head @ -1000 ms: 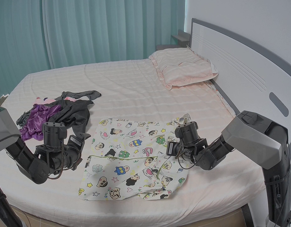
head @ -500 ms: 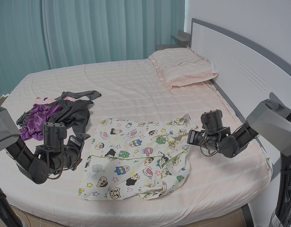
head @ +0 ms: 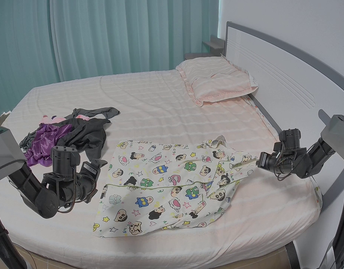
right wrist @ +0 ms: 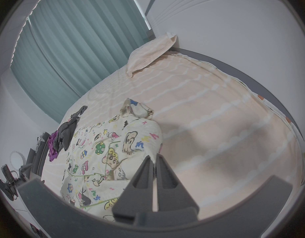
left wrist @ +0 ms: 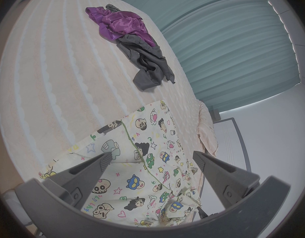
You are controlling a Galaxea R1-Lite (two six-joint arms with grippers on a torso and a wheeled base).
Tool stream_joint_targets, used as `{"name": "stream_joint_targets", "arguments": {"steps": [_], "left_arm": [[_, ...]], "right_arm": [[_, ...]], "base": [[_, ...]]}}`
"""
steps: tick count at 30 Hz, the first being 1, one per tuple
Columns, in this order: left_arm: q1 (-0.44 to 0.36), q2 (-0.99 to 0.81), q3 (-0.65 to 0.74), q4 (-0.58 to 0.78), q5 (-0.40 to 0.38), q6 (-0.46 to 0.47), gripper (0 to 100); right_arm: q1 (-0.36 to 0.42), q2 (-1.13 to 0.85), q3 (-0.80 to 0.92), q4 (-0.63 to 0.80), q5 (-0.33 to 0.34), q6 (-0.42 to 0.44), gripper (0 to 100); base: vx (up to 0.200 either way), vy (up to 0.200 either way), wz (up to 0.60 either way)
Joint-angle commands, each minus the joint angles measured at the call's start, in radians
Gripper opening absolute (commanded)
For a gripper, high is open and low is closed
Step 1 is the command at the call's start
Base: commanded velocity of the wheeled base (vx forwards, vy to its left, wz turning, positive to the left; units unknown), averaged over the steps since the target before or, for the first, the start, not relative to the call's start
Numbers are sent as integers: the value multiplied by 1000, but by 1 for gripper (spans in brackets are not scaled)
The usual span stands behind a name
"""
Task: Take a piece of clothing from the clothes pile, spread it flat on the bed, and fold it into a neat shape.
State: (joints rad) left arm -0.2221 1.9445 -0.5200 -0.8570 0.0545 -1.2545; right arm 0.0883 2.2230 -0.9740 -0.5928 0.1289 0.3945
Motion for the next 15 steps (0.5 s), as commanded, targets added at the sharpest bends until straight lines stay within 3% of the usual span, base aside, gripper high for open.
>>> {"name": "stream_joint_targets", "arguments": {"steps": [1, 15], "left_arm": [[0, 8, 0, 0, 1, 0, 100], [1, 33, 0, 0, 1, 0, 100]], "right_arm": [[-65, 17, 8, -1, 17, -9, 0], [-148, 46, 61, -2, 78, -63, 0]], "base": [[0, 0, 0], [0, 0, 0]]}}
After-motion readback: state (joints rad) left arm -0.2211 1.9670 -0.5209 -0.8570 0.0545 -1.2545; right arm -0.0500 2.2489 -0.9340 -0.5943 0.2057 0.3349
